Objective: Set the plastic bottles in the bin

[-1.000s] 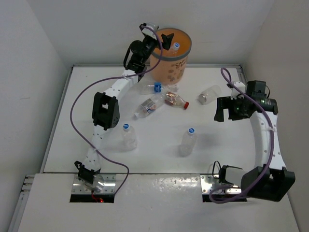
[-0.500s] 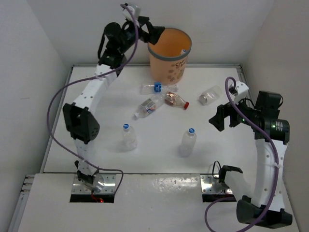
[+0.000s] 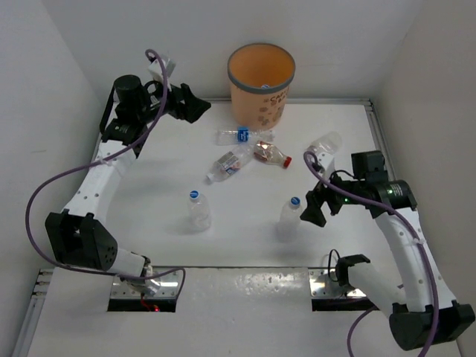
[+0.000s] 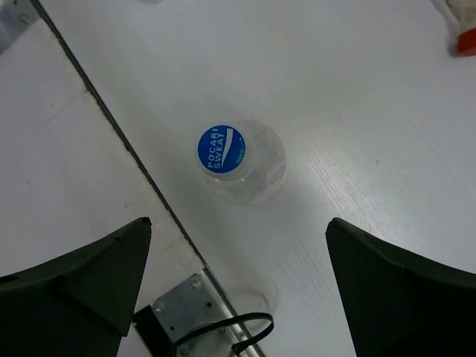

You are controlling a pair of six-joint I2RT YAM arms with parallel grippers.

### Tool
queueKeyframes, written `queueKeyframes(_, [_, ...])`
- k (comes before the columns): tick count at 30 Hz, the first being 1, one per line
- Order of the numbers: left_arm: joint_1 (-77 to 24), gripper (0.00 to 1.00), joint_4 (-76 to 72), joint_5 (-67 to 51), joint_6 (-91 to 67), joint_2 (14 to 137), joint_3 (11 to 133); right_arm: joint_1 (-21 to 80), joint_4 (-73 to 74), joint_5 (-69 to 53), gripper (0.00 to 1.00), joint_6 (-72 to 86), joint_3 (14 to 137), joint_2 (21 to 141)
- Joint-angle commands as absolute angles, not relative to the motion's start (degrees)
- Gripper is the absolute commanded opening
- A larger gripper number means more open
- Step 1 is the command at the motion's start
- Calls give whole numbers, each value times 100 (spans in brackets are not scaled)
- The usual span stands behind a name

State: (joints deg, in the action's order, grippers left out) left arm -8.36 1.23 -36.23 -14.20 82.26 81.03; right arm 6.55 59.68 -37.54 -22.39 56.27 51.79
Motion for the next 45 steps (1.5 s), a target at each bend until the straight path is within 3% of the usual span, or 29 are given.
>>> queueKeyframes(1, [-668,100,237,-3788,-1213,7673,7903,1089,5143,-3217,99,-2092,5546,5229])
queueKeyframes(7, [-483,100,237,-3622,-1151,7532,7568,1836,4755,-2743,99,-1978,5177,5449])
queueKeyframes(19, [-431,100,185,-3560,-1257,7479,7286,2223,3902,-2478,99,-2021,4553,5721])
queueKeyframes(21, [-431,100,185,-3560,-1257,7479,7234,2285,3841,-2522,95,-2056,4544,5774])
queueKeyframes(25, [-378,100,123,-3560,-1257,7479,7111,2355,3692,-2601,76,-2144,4535,5844])
queueKeyframes(26, [-378,100,123,-3560,-1257,7479,7049,2364,3674,-2593,65,-2153,4544,5862])
queueKeyframes(28, [-378,100,123,-3560,-1310,7479,6997,2408,3770,-2689,54,-2249,4649,5949])
queueKeyframes(29, [-326,100,123,-3560,-1310,7479,6996,2391,3805,-2724,43,-2259,4684,5968])
queueKeyframes(33, [-194,97,-25,-3612,-1371,7366,6742,2391,3806,-2777,16,-2154,5132,6038])
queueKeyframes(37, [43,95,-149,-3857,-1424,7199,6478,2382,3665,-2856,13,-1680,6045,6266])
queueKeyframes(45, [1027,94,-352,-4438,-1547,6917,5968,1943,2208,-2497,4,-572,9363,7713])
